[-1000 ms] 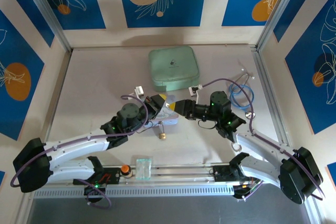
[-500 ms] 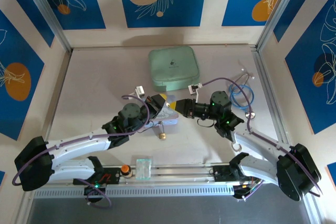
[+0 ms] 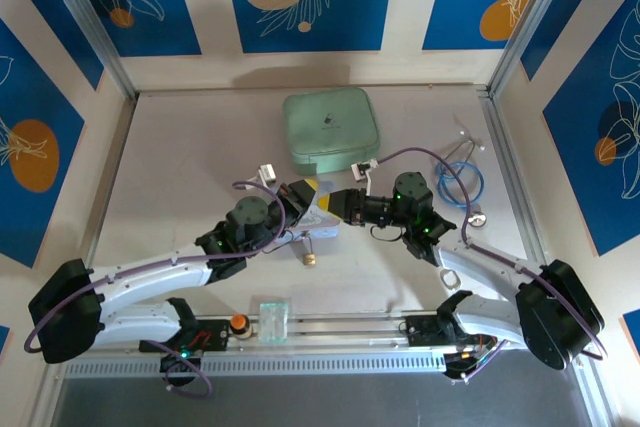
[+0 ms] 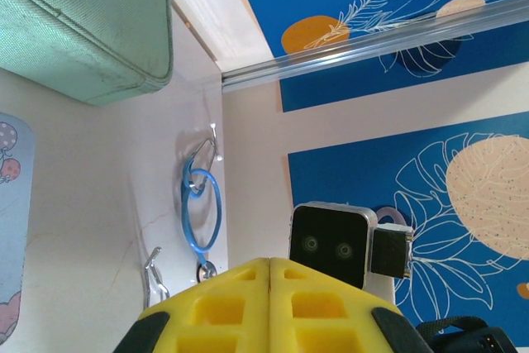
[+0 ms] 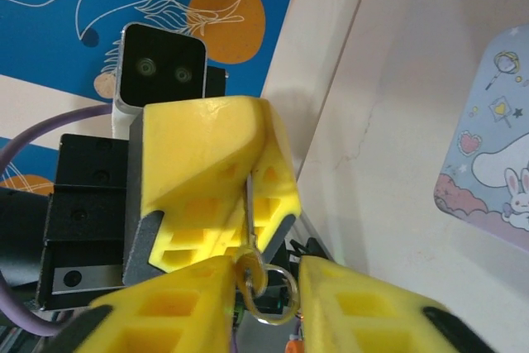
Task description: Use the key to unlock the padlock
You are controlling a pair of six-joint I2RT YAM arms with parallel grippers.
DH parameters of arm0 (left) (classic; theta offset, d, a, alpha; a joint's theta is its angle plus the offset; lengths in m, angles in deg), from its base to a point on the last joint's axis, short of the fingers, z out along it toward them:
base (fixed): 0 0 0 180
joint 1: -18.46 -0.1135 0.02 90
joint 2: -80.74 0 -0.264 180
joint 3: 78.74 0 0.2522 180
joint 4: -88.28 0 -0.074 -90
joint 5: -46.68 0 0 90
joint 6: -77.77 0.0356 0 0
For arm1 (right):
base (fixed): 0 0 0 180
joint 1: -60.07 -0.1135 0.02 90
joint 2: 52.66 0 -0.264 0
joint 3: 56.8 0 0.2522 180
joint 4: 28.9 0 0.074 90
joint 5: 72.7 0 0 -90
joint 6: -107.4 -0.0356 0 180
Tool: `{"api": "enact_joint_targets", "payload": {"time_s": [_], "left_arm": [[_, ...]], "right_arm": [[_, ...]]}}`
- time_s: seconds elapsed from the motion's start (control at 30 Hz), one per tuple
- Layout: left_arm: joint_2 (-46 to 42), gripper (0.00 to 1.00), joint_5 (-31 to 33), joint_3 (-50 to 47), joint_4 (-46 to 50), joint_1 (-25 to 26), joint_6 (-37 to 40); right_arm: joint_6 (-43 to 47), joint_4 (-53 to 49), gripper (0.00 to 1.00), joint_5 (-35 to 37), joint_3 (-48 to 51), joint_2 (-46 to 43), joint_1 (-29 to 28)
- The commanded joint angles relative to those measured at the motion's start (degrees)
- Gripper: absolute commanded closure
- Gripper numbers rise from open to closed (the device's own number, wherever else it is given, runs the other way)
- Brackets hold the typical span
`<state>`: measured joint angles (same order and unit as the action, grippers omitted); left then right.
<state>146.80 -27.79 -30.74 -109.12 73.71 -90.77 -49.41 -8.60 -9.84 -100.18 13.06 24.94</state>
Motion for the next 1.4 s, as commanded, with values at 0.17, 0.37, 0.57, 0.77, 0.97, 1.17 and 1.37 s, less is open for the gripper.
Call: {"api": "enact_joint_targets", "payload": {"time_s": [0.17, 0.37, 0.57, 0.77, 0.97, 1.17, 1.37], "left_arm": [[2.1, 1.00, 0.9, -1.0, -5.4, -0.2, -4.4], [1.5, 1.00, 1.8, -1.5, -3.9, -0.2, -4.9], [0.9, 0.75, 1.6, 0.3, 1.8, -0.2, -3.3], [-2.1, 0.44, 3.8, 5.5, 22.5, -0.3, -0.4], [-3.0, 0.36, 2.2, 7.2, 31.3, -0.4, 5.0], [0.2, 0.42, -5.1, 3.8, 18.0, -0.4, 6.1], [1.0, 0.54, -7.9, 5.0, 13.8, -0.1, 7.4]], "right_arm": [[-1.1, 2.8, 0.97, -0.2, 0.5, -0.5, -0.2], [-0.2, -0.8, 0.99, -0.2, 1.9, -3.3, 0.9], [2.1, -5.2, 1.00, -1.8, 1.4, -4.0, 2.2], [6.8, -12.6, 1.00, -4.1, -0.4, -3.8, 2.4], [14.3, -24.6, 1.00, -4.4, -3.6, -2.6, 1.9], [14.0, -20.5, 1.00, -6.1, -2.2, -2.3, 0.8], [11.4, -14.8, 1.00, -7.6, -1.5, -0.7, 0.7]]}}
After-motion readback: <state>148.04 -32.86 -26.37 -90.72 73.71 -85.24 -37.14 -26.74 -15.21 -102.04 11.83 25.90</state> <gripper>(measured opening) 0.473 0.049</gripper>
